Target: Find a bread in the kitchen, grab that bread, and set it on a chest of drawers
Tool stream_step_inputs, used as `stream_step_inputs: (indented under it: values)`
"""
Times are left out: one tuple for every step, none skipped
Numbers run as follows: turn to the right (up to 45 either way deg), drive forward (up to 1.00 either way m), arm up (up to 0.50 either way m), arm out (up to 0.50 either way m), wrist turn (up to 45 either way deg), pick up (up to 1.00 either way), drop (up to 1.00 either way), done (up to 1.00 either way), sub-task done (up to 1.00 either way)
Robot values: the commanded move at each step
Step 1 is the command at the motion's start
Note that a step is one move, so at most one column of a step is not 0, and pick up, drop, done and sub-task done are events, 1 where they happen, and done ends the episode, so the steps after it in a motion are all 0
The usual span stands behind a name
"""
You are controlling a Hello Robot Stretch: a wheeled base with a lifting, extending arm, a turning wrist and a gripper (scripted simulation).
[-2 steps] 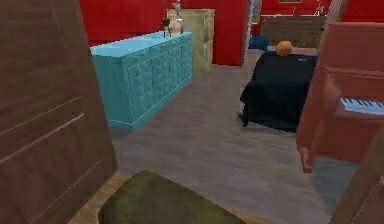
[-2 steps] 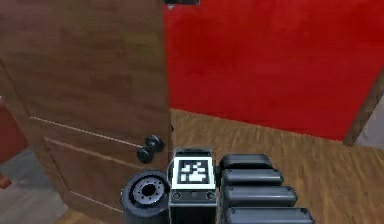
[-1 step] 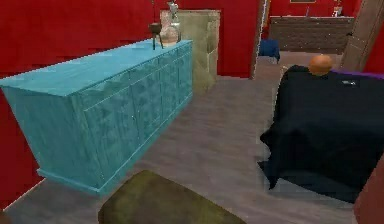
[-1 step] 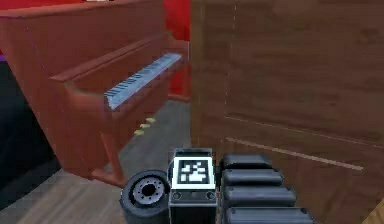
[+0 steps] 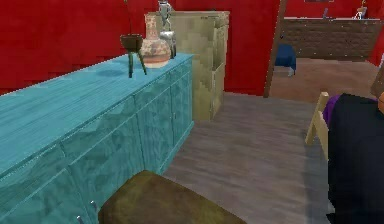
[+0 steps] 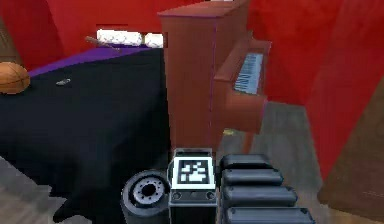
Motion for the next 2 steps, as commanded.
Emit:
stream_step_inputs:
  values:
    - [9.0,0.00,0.00,0.00,0.0,0.00,0.00,0.00,0.00]
    - [0.0,0.20,0.00,0.00,0.0,0.00,0.00,0.00,0.00]
